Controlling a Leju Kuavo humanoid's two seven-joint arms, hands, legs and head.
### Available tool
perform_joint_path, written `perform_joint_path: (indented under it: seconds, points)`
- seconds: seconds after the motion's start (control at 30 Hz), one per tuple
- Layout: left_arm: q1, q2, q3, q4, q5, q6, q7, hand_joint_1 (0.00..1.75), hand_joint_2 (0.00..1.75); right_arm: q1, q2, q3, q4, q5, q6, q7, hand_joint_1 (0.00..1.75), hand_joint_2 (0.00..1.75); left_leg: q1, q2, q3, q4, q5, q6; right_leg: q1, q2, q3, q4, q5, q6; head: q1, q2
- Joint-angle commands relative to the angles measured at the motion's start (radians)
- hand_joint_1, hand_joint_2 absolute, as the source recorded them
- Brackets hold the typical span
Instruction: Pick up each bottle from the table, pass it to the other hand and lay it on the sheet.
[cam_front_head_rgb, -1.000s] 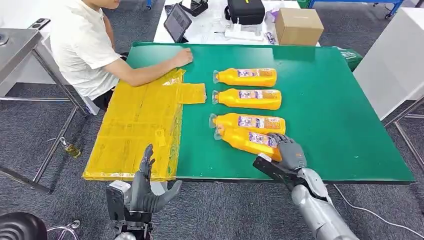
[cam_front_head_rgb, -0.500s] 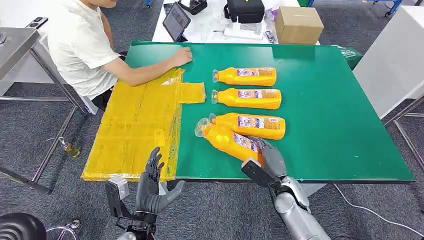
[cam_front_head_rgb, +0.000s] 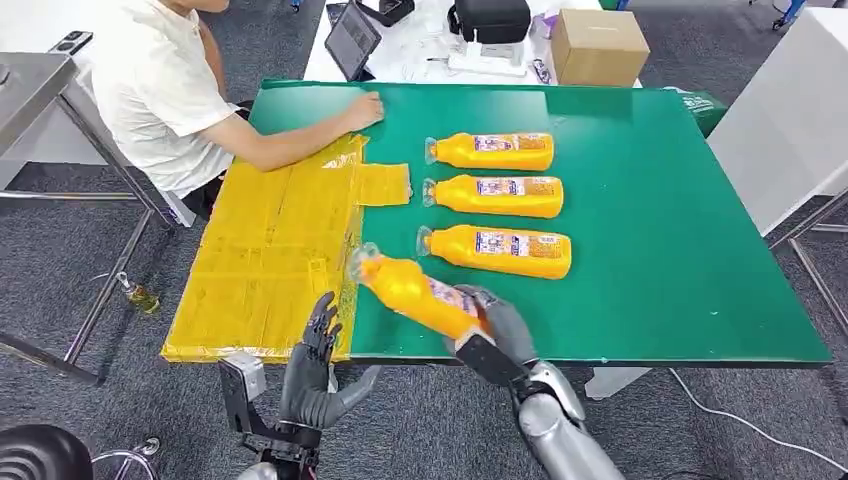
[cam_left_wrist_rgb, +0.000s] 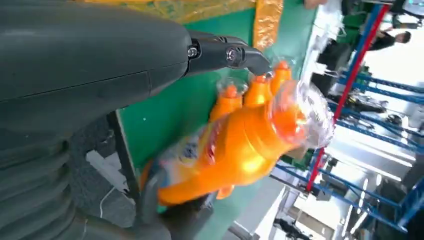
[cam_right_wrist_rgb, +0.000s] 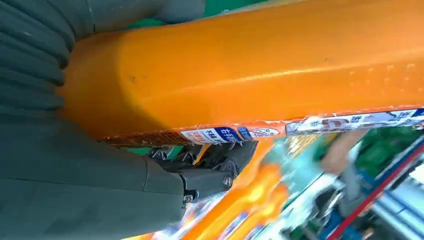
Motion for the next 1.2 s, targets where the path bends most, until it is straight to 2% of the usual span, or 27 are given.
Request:
perform_joint_path:
  seconds: [0.03, 0.17, 0.2, 0.3, 0.4, 0.5, 0.77, 0.87, 0.9, 1.03, 1.07, 1.1, 1.13, 1.2]
  points:
    - [-0.042, 0.012, -0.015, 0.073, 0.004, 0.028, 0.003, 0.0, 1.75, 0.03, 0.048, 0.192, -0.042, -0.035, -0.037, -0.063, 1.59, 1.75, 0.0, 0.001, 0.002, -0.001, -0.001, 0.001, 0.001, 0.0, 0.002, -0.001, -0.001, -0.002, 0.0, 0.0]
    - [-0.055, 0.004, -0.005, 0.093, 0.013, 0.041, 0.005, 0.0, 1.75, 0.041, 0.061, 0.239, -0.066, -0.032, -0.066, -0.074, 1.54, 1.75, 0.0, 0.001, 0.003, -0.001, -0.001, 0.001, 0.001, -0.001, 0.003, -0.001, -0.001, -0.003, 0.0, 0.0]
    - [-0.058, 0.002, -0.006, 0.094, 0.015, 0.039, 0.003, 0.0, 1.75, 0.038, 0.064, 0.253, -0.058, -0.029, -0.069, -0.075, 1.48, 1.75, 0.0, 0.001, 0.002, -0.001, -0.001, 0.001, 0.001, -0.001, 0.002, -0.001, -0.001, -0.003, 0.0, 0.0]
    - [-0.063, -0.001, -0.01, 0.082, -0.04, 0.079, -0.043, 0.0, 1.75, 0.024, 0.066, 0.288, -0.019, -0.049, -0.088, -0.079, 1.48, 1.75, 0.0, 0.0, 0.0, -0.001, -0.001, 0.001, 0.001, -0.001, 0.0, -0.001, -0.001, -0.002, 0.0, 0.0]
    - [-0.07, -0.003, -0.009, 0.067, -0.021, 0.073, -0.03, 0.0, 1.75, 0.014, 0.063, 0.312, 0.021, -0.04, -0.107, -0.091, 1.45, 1.75, 0.0, 0.0, 0.001, -0.001, 0.0, 0.001, 0.0, -0.001, 0.001, -0.001, -0.001, -0.002, 0.0, 0.0]
    - [-0.069, 0.002, -0.01, 0.056, 0.009, 0.047, -0.025, 0.0, 1.75, 0.008, 0.067, 0.315, 0.069, -0.046, -0.124, -0.102, 1.5, 1.75, 0.0, -0.001, 0.0, -0.001, 0.0, 0.001, 0.0, -0.001, 0.001, -0.001, -0.001, -0.002, 0.0, 0.0]
    - [-0.066, 0.004, -0.012, 0.05, 0.036, 0.022, -0.017, 0.0, 1.75, 0.005, 0.07, 0.317, 0.088, -0.051, -0.124, -0.107, 1.48, 1.75, 0.0, 0.0, 0.002, -0.001, -0.001, 0.001, 0.001, -0.002, 0.003, -0.001, -0.002, -0.003, 0.0, 0.0]
    - [-0.065, 0.001, -0.006, 0.044, 0.097, -0.021, -0.012, 0.0, 1.75, -0.005, 0.078, 0.331, 0.114, -0.056, -0.113, -0.117, 1.48, 1.75, 0.0, 0.0, 0.002, -0.001, -0.001, 0.002, 0.001, -0.002, 0.002, -0.001, -0.002, -0.003, 0.0, 0.0]
    - [-0.061, 0.013, -0.002, 0.016, 0.226, -0.177, -0.035, 0.0, 1.75, -0.012, 0.084, 0.338, 0.149, -0.065, -0.078, -0.108, 1.41, 1.75, 0.0, 0.0, 0.001, -0.001, -0.001, 0.001, 0.001, -0.001, 0.001, -0.001, -0.001, -0.003, 0.0, 0.0]
    - [-0.032, 0.006, 0.017, -0.038, 0.313, -0.266, 0.027, 0.0, 1.75, -0.031, 0.1, 0.343, 0.238, -0.081, -0.098, -0.145, 1.43, 1.75, 0.0, 0.001, 0.0, -0.001, -0.001, 0.001, 0.001, 0.0, 0.0, -0.001, -0.001, -0.002, 0.0, 0.0]
    - [-0.025, 0.002, 0.014, -0.044, 0.319, -0.28, 0.032, 0.38, 1.75, -0.032, 0.097, 0.351, 0.235, -0.083, -0.101, -0.145, 1.45, 1.75, 0.0, 0.001, 0.002, -0.001, -0.001, 0.002, 0.001, -0.001, 0.002, -0.001, -0.001, -0.003, 0.0, 0.0]
    - [-0.023, 0.002, 0.011, -0.045, 0.326, -0.292, 0.033, 1.38, 1.75, -0.032, 0.097, 0.357, 0.235, -0.085, -0.098, -0.145, 1.45, 1.75, 0.0, 0.001, 0.001, -0.001, -0.001, 0.001, 0.001, -0.001, 0.002, -0.001, -0.001, -0.003, 0.0, 0.0]
    - [-0.028, 0.009, 0.006, -0.041, 0.327, -0.302, 0.035, 1.45, 1.75, -0.035, 0.098, 0.362, 0.237, -0.087, -0.097, -0.145, 1.45, 1.75, 0.0, 0.0, 0.003, -0.001, -0.002, 0.002, 0.001, -0.001, 0.003, -0.002, -0.002, -0.004, 0.0, 0.0]
    - [-0.038, 0.016, 0.008, -0.027, 0.331, -0.317, 0.031, 1.75, 1.75, -0.038, 0.102, 0.366, 0.243, -0.087, -0.096, -0.145, 1.47, 1.75, 0.0, -0.001, 0.0, -0.001, -0.001, 0.001, 0.001, -0.002, 0.001, -0.001, -0.001, -0.003, 0.0, 0.0]
